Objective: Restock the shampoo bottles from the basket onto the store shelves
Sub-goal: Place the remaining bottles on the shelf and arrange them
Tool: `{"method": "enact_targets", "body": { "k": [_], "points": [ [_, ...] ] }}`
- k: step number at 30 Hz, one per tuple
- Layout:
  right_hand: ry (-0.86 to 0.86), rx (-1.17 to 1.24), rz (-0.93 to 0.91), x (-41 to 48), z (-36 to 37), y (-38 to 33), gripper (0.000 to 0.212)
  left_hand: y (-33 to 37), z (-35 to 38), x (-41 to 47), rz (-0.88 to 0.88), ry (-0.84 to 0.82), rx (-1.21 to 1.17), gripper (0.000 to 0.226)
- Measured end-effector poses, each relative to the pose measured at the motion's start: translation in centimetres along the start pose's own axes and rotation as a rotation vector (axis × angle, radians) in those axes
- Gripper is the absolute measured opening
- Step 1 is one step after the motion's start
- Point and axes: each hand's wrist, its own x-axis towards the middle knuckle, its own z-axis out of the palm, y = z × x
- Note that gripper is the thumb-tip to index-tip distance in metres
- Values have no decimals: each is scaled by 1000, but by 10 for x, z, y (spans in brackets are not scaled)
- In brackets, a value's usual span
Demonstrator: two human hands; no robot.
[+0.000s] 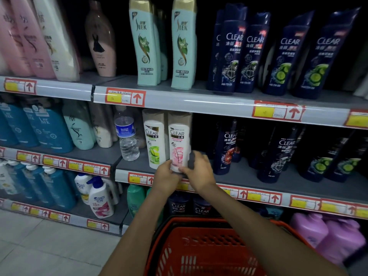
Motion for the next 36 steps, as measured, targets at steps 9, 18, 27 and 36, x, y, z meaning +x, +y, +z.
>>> {"method": "enact_targets", "body": {
  "k": [9,18,27,36],
  "points": [
    [16,-119,-53,-79,-117,43,86,38,25,-54,69,10,137,62],
    [-19,-229,60,-153,-182,86,82,41,80,-107,238,-10,488,69],
    [-120,-288,75,-157,-202,96,57,71,134,-55,102,22,307,83],
    [-102,-315,86,-145,-226,113,54,65,166,7,-83,224,6,72]
  ]
}}
